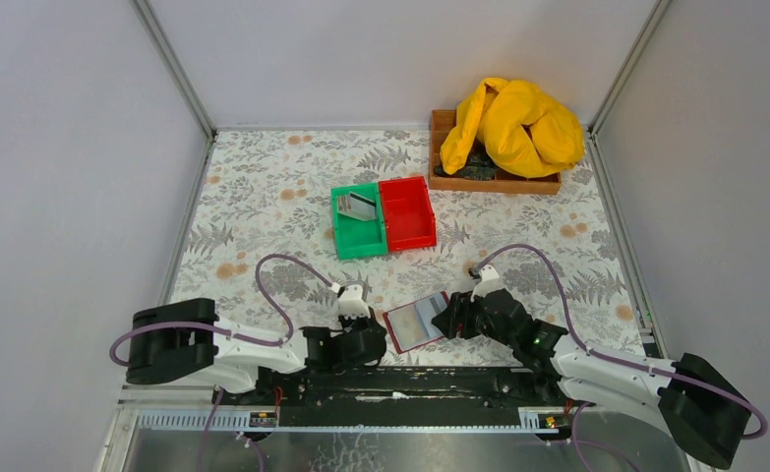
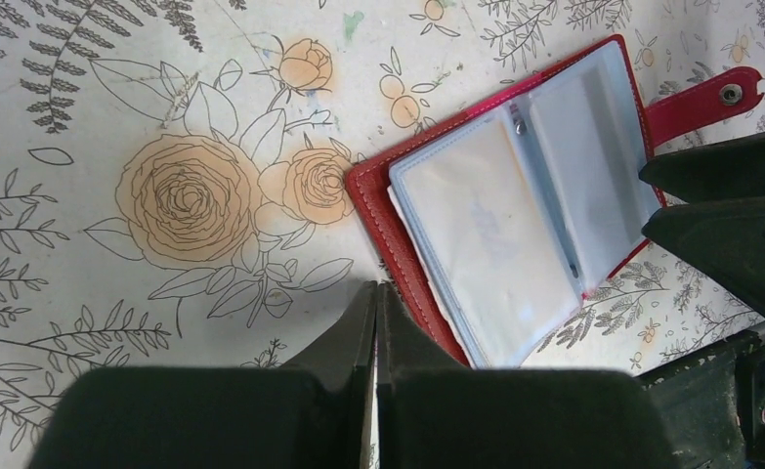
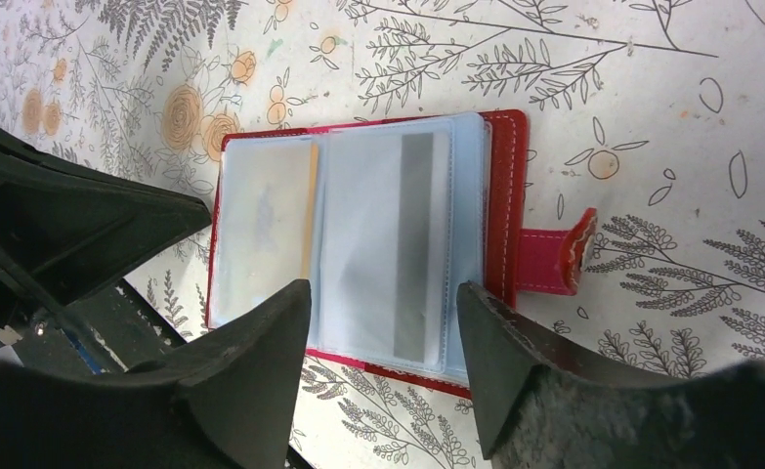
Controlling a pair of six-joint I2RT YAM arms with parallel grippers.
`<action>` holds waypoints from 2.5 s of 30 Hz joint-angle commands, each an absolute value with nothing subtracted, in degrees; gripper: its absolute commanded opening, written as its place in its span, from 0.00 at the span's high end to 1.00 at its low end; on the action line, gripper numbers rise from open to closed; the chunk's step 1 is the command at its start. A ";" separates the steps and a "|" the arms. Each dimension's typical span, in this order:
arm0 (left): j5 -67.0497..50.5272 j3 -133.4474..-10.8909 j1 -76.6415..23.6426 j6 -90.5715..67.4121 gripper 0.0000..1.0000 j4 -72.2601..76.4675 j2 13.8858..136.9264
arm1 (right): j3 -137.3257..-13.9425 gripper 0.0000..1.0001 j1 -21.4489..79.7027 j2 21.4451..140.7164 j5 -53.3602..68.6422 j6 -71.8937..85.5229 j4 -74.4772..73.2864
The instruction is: Take the credit cards out of the card holder
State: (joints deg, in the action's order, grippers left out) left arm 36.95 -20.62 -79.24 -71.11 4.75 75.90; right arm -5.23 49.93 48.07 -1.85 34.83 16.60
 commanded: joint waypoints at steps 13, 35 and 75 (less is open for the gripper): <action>37.64 -23.35 -79.70 -69.37 1.00 0.94 82.81 | -5.97 0.37 49.98 55.01 5.04 35.31 20.40; 36.40 -24.31 -79.57 -68.47 1.00 2.65 86.01 | -9.73 0.41 50.95 47.94 11.01 35.91 18.62; 23.49 -15.77 -79.40 -54.35 1.00 42.70 79.26 | -7.81 0.39 52.05 51.45 1.87 33.52 18.18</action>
